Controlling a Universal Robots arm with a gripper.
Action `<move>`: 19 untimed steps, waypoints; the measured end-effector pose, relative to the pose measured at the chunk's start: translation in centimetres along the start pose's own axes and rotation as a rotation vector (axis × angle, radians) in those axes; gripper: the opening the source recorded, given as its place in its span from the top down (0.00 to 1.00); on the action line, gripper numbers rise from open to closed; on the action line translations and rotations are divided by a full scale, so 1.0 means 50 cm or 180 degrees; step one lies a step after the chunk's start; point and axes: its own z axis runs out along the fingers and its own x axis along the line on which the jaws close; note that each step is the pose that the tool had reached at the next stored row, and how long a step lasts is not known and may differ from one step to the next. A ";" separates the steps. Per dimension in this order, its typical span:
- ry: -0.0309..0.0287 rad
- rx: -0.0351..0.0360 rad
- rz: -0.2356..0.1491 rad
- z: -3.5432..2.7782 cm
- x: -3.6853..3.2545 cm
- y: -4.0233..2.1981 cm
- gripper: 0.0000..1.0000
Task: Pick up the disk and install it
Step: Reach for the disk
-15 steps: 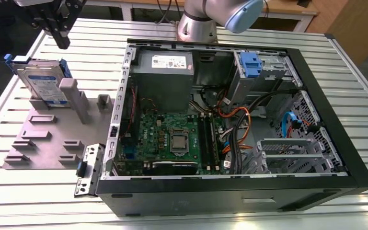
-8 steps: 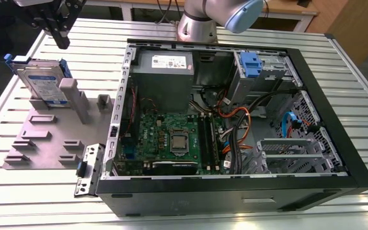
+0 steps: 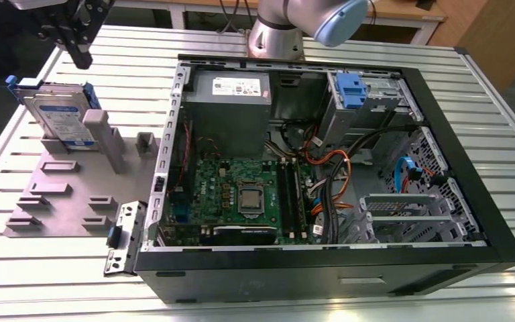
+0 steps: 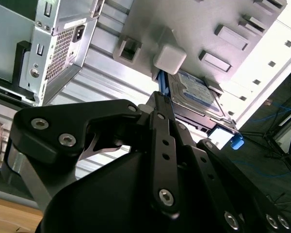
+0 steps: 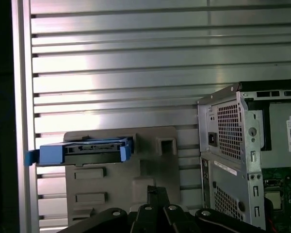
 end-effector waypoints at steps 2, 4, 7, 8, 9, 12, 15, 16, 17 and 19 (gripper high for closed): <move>0.0000 0.0000 0.0000 0.002 0.011 -0.001 0.89; 0.0000 0.0000 0.0000 0.004 0.024 -0.001 0.89; 0.0000 0.0001 0.0000 0.008 0.044 -0.001 0.89; 0.0000 0.0000 0.0000 0.009 0.051 -0.001 0.89; 0.0000 0.0000 0.0000 0.011 0.058 -0.001 0.89; 0.0000 0.0001 0.0000 0.019 0.077 -0.001 0.89; 0.0000 0.0000 0.0000 0.029 0.086 -0.001 0.89; 0.0000 0.0000 0.0000 0.033 0.089 -0.001 0.89; 0.0000 0.0000 0.0000 0.036 0.092 0.000 0.89; 0.0000 0.0001 0.0000 0.044 0.101 0.001 0.89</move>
